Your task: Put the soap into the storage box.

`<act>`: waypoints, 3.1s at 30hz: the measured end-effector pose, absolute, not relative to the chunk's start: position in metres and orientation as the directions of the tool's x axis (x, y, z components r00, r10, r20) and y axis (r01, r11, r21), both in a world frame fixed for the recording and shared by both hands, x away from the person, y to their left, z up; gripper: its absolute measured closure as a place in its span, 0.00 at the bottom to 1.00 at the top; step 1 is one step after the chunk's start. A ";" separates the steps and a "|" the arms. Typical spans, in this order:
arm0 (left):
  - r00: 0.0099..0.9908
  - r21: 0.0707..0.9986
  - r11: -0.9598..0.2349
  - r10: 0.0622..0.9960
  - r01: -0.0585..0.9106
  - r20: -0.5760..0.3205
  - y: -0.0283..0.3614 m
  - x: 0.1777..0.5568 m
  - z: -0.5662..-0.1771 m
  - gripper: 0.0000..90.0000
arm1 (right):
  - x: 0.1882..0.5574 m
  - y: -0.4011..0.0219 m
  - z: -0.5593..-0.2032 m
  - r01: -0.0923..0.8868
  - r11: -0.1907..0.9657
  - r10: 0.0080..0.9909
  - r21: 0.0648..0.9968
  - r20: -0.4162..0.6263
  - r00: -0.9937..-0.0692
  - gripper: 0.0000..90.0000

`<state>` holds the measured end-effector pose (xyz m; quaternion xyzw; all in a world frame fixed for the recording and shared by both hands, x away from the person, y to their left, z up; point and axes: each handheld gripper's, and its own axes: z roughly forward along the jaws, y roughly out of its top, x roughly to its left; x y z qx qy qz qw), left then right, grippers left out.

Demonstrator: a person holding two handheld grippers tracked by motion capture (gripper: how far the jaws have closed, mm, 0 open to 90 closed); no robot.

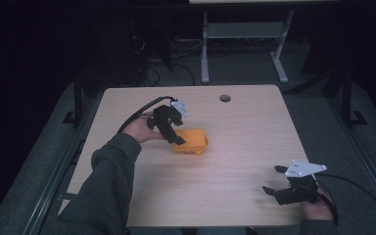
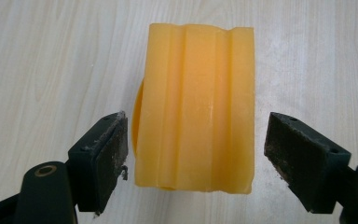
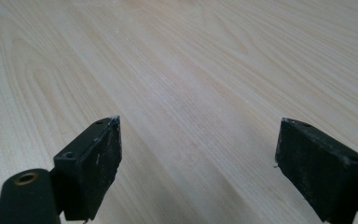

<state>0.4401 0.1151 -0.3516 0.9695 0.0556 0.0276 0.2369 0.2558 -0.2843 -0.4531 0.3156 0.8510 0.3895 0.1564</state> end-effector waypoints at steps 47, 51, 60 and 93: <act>0.978 0.509 -0.842 0.211 0.178 0.007 0.163 0.420 -0.354 0.25 | 0.261 -0.283 -0.455 0.419 0.497 0.672 0.760 -0.031 -0.740 0.15; 0.977 0.510 -0.841 0.214 0.182 0.004 0.164 0.418 -0.355 0.25 | 0.260 -0.284 -0.455 0.421 0.494 0.674 0.760 -0.030 -0.738 0.15; 0.975 0.508 -0.839 0.224 0.197 -0.007 0.169 0.413 -0.358 0.25 | 0.261 -0.284 -0.455 0.420 0.492 0.677 0.763 -0.032 -0.735 0.15; 0.974 0.519 -0.832 0.227 0.198 -0.008 0.179 0.393 -0.355 0.25 | 0.261 -0.284 -0.457 0.434 0.495 0.688 0.753 -0.035 -0.724 0.15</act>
